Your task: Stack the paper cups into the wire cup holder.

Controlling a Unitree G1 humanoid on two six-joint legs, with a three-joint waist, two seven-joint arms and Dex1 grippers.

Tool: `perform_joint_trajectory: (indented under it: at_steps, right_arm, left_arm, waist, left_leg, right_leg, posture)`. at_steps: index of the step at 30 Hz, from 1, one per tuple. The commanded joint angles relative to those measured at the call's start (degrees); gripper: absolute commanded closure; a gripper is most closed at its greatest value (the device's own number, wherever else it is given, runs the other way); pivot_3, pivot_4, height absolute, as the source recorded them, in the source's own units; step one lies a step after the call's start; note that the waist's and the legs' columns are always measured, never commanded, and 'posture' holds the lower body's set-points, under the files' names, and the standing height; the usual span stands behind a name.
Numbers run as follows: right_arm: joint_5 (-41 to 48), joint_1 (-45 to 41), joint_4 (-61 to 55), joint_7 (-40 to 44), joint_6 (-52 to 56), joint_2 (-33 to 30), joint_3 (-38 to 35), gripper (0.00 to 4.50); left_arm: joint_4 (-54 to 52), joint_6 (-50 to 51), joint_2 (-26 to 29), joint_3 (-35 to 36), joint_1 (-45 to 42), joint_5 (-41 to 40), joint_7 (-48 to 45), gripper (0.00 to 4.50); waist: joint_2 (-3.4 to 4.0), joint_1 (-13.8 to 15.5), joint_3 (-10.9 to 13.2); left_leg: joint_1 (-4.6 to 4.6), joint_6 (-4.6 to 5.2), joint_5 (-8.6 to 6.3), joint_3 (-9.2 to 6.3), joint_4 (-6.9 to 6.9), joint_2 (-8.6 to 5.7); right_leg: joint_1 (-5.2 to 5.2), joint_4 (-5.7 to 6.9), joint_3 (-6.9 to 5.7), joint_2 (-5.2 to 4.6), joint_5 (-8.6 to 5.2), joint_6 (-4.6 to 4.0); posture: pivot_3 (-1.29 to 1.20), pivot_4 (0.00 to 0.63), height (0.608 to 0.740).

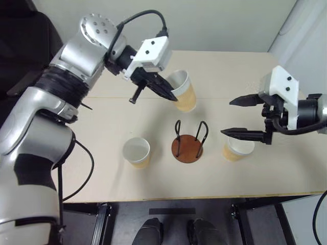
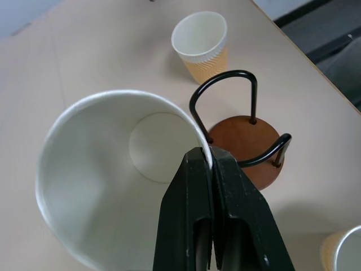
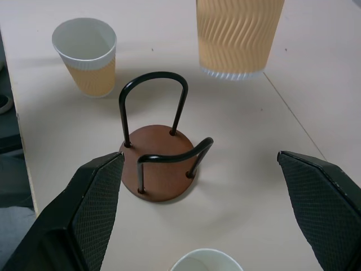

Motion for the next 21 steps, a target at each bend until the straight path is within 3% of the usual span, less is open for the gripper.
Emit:
perform_joint_trajectory:
  at_steps: [1,21]
  right_arm:
    - [1.2,-0.2,-1.5,-1.1,0.5,-0.8,-2.9,0.07]
    - [2.0,0.5,-2.0,-2.2,0.7,-1.7,-3.2,0.07]
  left_arm:
    - [-1.3,-0.7,0.7,-1.6,-2.1,-3.4,-1.8,4.50]
    - [-2.8,-0.8,-0.6,-12.5,-6.2,-10.5,-1.8,4.50]
  waist:
    - [-0.02,0.0,0.0]
    - [-0.03,0.2,0.0]
  left_leg:
    - [0.02,0.00,0.00,0.07,-0.03,-0.03]
    - [-0.07,0.10,-0.06,0.06,0.20,-0.04]
  right_leg:
    - [0.00,0.00,-0.04,0.06,0.00,0.00]
    - [0.04,0.02,-0.01,-0.01,-0.01,0.13]
  posture:
    - [0.00,0.150,0.740]
    - [0.00,0.150,0.740]
